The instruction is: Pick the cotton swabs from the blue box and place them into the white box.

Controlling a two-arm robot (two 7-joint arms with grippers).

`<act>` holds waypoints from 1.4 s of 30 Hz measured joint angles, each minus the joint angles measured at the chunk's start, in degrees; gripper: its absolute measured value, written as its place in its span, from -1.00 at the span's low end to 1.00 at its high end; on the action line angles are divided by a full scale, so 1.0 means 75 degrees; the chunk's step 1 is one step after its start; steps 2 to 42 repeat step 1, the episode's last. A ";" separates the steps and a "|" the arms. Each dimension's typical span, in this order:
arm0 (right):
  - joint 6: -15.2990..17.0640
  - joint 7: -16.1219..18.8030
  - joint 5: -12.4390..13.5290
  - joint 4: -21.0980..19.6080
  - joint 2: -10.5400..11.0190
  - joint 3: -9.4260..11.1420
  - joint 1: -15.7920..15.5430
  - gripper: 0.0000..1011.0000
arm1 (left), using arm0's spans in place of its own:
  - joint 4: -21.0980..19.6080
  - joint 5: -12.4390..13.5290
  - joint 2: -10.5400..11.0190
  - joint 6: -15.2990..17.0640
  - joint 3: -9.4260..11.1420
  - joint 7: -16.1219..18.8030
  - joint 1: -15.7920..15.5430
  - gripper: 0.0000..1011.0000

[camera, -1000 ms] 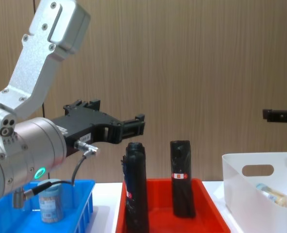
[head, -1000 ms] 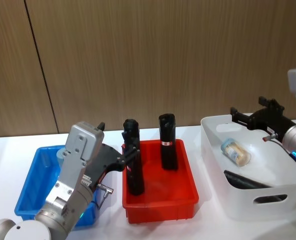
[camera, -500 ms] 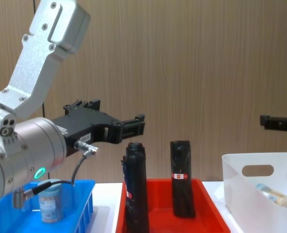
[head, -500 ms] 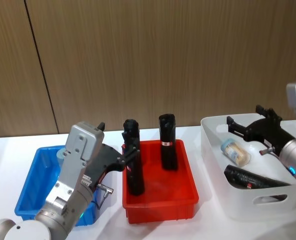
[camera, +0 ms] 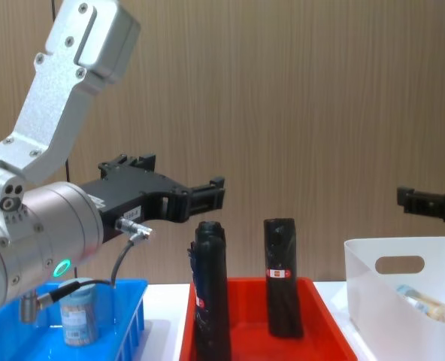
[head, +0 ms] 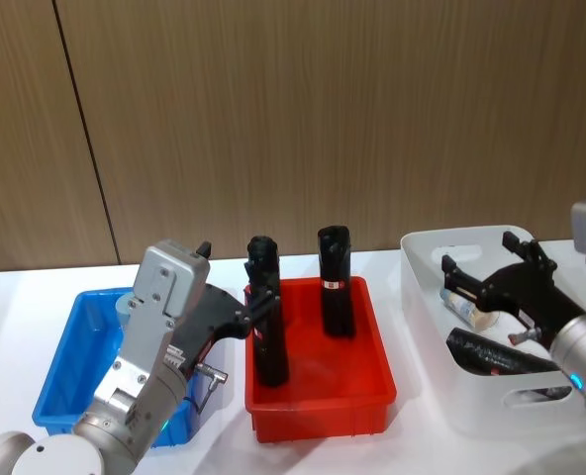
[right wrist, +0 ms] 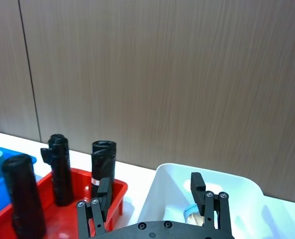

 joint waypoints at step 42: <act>-0.0025 -0.0053 0.0015 -0.0116 0.0008 -0.0017 -0.0108 0.98 | 0.0000 0.0000 0.0001 0.0000 0.0000 0.0000 0.0000 0.99</act>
